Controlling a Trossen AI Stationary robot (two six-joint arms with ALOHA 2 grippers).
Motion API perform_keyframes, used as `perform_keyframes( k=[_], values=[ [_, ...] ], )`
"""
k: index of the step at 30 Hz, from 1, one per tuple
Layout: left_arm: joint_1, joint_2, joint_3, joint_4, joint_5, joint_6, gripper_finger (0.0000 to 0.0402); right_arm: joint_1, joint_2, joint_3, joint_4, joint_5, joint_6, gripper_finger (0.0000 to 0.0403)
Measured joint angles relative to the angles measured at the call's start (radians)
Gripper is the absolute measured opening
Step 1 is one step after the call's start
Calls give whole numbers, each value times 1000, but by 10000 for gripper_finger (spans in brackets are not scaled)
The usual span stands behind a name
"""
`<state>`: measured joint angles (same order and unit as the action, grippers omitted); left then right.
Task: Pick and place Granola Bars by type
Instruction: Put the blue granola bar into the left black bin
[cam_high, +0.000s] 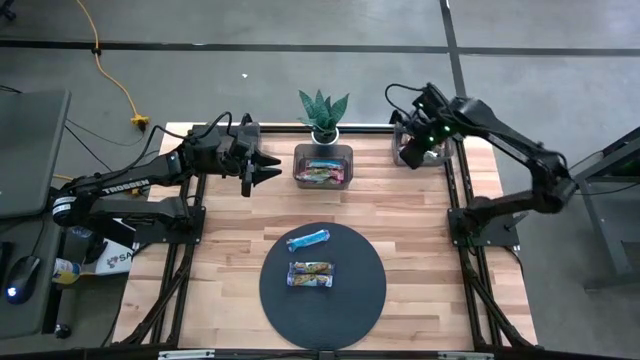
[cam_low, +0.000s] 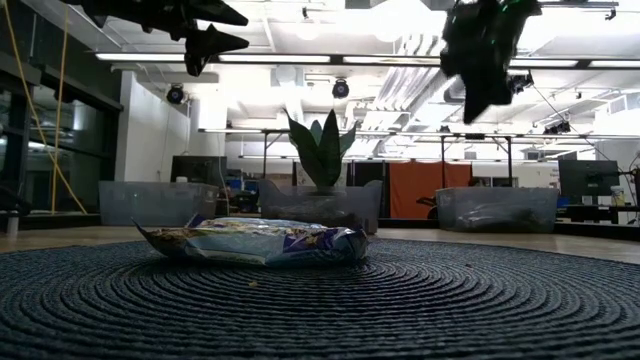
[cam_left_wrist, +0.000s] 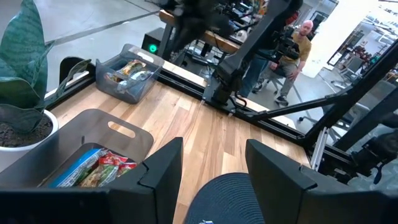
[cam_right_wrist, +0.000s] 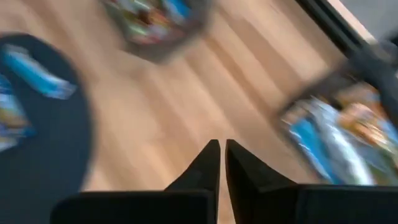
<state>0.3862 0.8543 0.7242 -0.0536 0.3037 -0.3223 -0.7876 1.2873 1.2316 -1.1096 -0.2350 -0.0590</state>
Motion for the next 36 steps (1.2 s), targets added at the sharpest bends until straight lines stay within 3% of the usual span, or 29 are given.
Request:
perform_keyframes(
  k=[6, 13, 18, 24, 31, 36],
  values=[
    [0, 0, 0, 0, -1, 3, 172, 143, -211, -134, 205, -136, 116, 2],
    [0, 0, 0, 0, -9, 3, 172, 315, -518, -464, 665, -187, 376, 1],
    [0, 0, 0, 0, -9, 3, 172, 419, -717, -696, 1003, -110, 549, 0],
    [0, 0, 0, 0, -11, 3, 172, 518, -885, -888, 1311, 40, 607, 0],
    [0, 0, 0, 0, -25, 2, 172, 622, -956, -1009, 1608, 172, 507, 0],
    [0, 0, 0, 0, -27, 2, 172, 677, -954, -1035, 1631, 176, 473, 0]
  ],
)
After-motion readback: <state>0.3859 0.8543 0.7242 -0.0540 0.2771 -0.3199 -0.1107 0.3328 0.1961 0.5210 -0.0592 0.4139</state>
